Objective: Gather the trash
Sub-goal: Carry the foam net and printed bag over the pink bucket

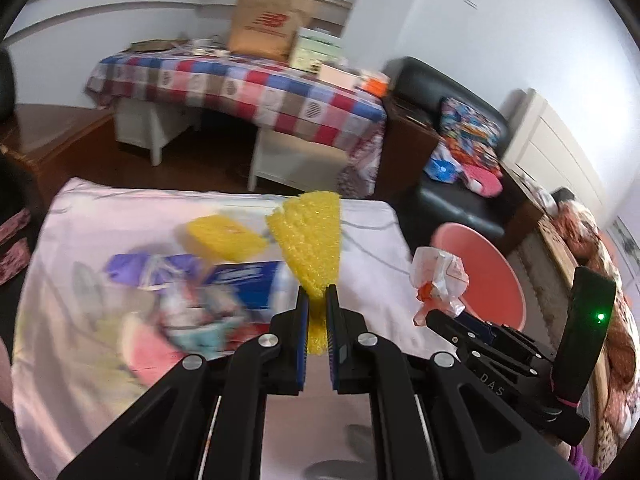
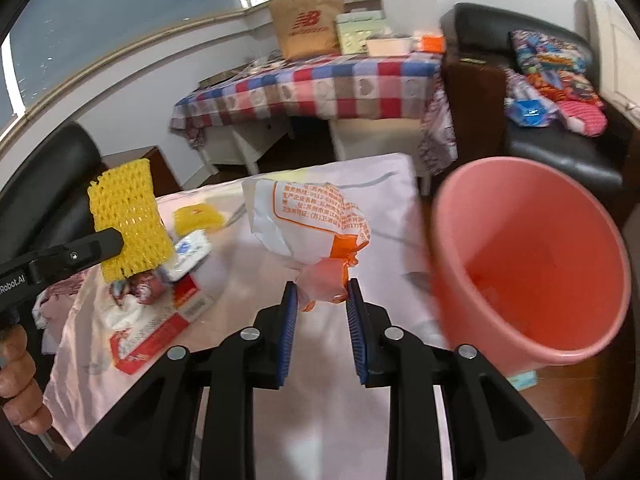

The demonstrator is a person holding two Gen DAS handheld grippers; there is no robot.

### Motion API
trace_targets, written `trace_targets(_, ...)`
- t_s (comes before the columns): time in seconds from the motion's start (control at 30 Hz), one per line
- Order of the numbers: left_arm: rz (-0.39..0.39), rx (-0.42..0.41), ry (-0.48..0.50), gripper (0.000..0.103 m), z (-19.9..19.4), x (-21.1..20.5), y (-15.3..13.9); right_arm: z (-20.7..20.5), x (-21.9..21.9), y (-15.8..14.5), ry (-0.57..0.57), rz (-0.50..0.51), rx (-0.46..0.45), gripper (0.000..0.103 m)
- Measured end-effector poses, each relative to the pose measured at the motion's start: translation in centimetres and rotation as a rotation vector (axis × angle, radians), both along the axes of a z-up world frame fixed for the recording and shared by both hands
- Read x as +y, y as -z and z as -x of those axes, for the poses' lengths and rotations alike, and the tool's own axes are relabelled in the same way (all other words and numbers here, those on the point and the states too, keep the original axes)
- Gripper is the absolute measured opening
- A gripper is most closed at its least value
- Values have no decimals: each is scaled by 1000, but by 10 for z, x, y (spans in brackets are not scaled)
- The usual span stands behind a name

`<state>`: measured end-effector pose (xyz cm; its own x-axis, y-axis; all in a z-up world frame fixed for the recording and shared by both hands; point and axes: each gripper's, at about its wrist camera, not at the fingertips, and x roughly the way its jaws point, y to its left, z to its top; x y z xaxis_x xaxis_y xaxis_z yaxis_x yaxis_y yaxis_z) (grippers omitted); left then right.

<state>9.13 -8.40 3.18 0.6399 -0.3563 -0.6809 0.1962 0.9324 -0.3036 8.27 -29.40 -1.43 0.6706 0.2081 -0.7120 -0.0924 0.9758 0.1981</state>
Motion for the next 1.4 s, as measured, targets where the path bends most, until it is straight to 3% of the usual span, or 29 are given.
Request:
trace_targets(0.33,-37,-15,142,7,-10,-93,-5,12,-65,-14,143,31,-27,25)
trace_targets(0.7,-114,4,262,7,-28,-185,9,10,-117,-8,235,68,-13,25)
trace_targets(1.07,-167,30,368,7,-46,-255,26,0,-156,2,299,86,17,25)
trace_targets(1.4,-205,101,403,8,-64,-284,50,-9,-170,18,315,100,66,25)
